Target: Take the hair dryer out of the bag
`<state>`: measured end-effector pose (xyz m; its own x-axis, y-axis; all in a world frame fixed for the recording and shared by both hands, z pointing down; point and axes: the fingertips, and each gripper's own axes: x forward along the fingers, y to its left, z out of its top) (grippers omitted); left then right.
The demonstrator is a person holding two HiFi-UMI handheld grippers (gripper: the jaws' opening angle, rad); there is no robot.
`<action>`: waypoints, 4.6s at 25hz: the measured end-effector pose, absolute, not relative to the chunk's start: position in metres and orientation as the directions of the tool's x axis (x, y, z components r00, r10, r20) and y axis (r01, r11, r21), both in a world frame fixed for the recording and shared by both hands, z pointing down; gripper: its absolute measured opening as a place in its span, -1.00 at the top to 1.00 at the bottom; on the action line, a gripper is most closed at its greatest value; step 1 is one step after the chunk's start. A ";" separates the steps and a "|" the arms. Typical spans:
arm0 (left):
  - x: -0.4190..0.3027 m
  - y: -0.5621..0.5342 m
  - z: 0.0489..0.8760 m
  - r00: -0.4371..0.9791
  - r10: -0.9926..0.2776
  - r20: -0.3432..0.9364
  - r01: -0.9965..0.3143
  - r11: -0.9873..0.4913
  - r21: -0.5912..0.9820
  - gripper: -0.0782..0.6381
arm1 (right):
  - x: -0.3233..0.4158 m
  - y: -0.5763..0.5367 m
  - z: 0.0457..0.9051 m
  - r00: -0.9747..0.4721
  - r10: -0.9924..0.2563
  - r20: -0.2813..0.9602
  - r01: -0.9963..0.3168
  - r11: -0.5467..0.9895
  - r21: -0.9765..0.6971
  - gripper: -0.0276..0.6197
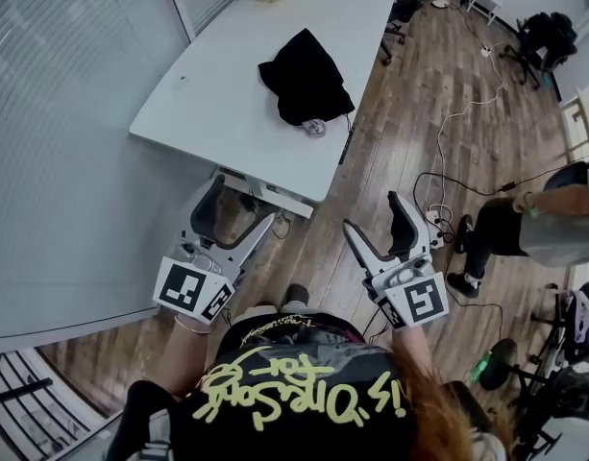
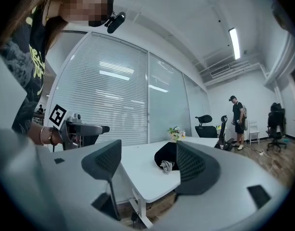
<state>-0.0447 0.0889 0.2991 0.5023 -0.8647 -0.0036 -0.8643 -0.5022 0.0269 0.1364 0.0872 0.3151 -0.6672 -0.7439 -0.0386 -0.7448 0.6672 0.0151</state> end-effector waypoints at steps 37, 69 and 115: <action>-0.081 -0.069 0.336 0.557 -0.827 0.079 -0.830 -0.558 0.011 -0.24 | 0.080 -0.062 0.355 -0.688 -0.714 0.132 -0.702 0.701 0.126 -0.12; -0.027 -0.183 0.455 0.726 -0.559 0.399 -0.538 -0.824 -0.175 0.47 | 0.063 -0.196 0.458 -0.485 -0.766 0.422 -0.474 0.635 0.610 0.52; -0.059 -0.257 0.494 0.788 -0.432 0.439 -0.535 -0.833 0.142 0.78 | 0.021 -0.289 0.437 -0.551 -0.688 0.472 -0.571 0.723 0.388 0.54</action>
